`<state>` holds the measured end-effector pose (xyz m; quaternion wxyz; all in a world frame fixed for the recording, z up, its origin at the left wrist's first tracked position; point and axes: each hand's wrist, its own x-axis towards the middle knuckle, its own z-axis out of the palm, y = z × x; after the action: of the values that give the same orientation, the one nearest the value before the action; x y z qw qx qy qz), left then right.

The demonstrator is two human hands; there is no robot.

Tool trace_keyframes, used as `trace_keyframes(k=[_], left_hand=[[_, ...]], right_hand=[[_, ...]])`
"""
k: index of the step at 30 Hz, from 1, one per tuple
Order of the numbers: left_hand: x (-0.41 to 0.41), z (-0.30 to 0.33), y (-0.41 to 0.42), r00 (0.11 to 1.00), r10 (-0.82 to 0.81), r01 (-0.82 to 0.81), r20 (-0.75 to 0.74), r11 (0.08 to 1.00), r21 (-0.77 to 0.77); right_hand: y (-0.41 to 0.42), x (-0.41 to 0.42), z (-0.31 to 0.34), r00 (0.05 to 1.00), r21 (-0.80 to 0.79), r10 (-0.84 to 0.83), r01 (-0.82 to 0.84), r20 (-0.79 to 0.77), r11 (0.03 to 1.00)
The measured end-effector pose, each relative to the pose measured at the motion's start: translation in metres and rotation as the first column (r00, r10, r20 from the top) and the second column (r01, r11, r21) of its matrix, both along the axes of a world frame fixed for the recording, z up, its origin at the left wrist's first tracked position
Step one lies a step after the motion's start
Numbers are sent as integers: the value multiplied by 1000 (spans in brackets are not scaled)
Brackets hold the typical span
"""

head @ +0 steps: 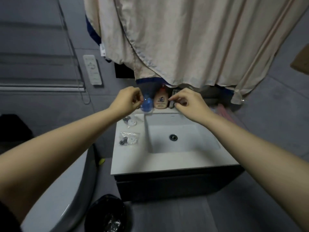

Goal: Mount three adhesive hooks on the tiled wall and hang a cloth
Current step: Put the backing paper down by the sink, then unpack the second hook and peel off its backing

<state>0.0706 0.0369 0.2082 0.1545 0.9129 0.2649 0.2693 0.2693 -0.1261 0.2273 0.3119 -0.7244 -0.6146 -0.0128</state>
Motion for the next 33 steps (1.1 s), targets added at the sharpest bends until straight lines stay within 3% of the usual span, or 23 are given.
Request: trace_keyframes(k=[9,15,20,25,29,33], left_hand=[[-47,-82,43,988,147,-153,-42,954,-257],[-58,-137,57,925,347,-379,-155,823,-422],[-42,-181,63,802,570,-532,-177,548,-645],[-19,-219,64,730,590,-457,-345,47,-888],[-11,-246,65,632,678,-407,-375,-121,-905],[2,-259,55,438,810,-303,-390,-275,-912]], right_hand=[[60,-7,-75,996,-275,79,-86,-37,958],[101,2,-133,977,-410,143,-198,-160,890],[143,19,-172,935,-528,193,-330,-298,783],[186,35,-201,887,-603,194,-432,-420,670],[224,34,-226,858,-631,200,-489,-474,602],[242,24,-247,834,-655,219,-536,-506,533]])
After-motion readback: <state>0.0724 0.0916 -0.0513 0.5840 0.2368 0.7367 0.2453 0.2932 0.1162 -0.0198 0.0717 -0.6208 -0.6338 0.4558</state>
